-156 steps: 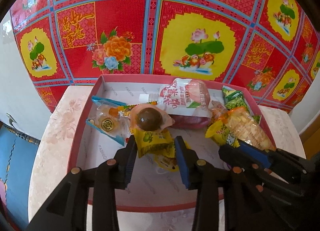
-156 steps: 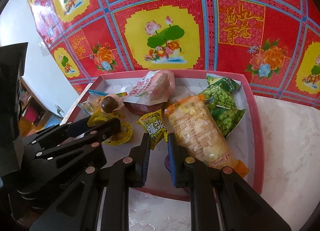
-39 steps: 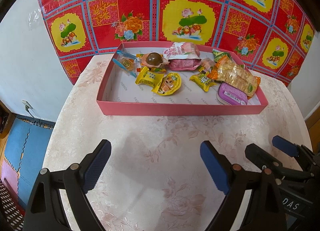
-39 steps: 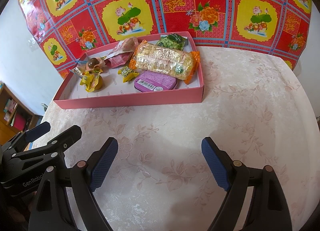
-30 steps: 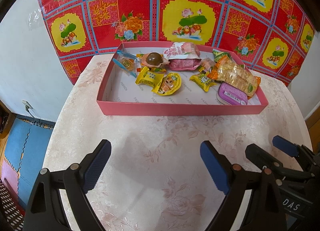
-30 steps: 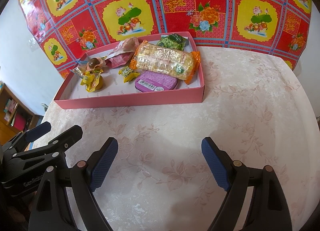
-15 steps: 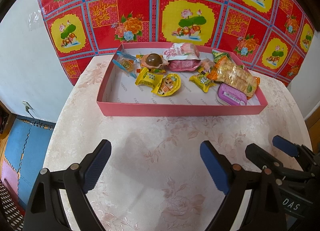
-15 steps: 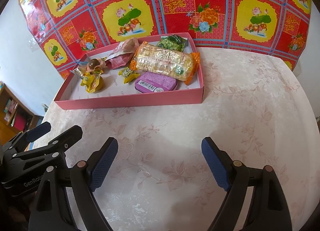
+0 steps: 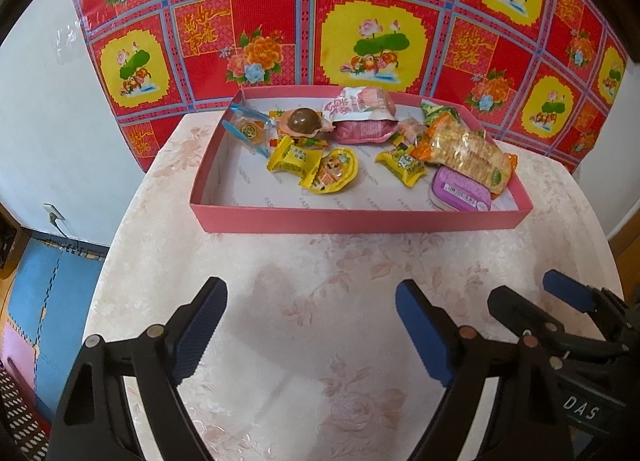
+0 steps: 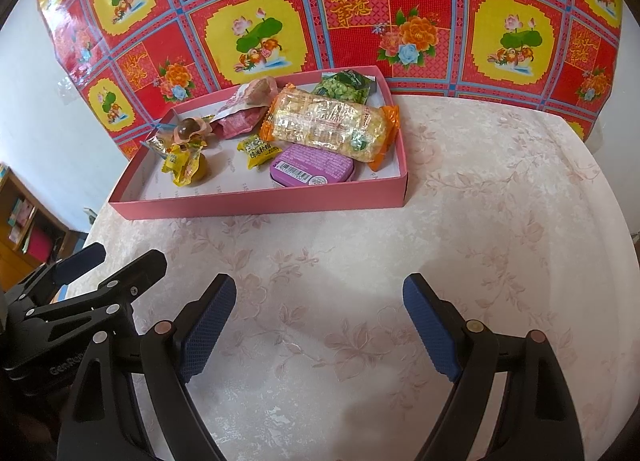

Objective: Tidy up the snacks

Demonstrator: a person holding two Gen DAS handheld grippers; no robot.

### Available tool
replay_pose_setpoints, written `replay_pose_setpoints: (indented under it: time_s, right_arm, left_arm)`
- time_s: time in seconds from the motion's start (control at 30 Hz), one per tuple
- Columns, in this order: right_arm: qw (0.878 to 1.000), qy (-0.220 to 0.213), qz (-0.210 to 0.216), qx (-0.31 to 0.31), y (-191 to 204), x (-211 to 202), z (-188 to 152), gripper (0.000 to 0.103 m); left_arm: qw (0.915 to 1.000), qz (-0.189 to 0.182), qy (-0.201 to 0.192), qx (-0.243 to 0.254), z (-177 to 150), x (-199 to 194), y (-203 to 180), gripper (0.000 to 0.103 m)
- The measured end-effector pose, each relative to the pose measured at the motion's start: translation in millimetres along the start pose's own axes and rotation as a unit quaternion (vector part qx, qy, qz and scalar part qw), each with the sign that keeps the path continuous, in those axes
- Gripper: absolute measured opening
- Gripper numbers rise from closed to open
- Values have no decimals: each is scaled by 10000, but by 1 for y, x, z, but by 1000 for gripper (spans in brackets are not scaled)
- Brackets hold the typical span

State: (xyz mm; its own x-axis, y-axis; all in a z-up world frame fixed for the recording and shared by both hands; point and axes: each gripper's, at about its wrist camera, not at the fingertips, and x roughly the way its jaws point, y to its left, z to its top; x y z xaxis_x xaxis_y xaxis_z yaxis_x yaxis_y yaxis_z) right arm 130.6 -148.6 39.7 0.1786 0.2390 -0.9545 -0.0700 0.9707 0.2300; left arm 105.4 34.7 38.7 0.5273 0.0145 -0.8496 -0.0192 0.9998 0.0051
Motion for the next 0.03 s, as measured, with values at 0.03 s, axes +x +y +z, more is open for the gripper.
replay_pose_setpoints:
  time_s: [0.03]
  right_arm:
    - [10000, -1, 2, -3, 0, 0, 0, 87]
  left_arm:
    - [10000, 2, 9, 0, 0, 0, 0, 89]
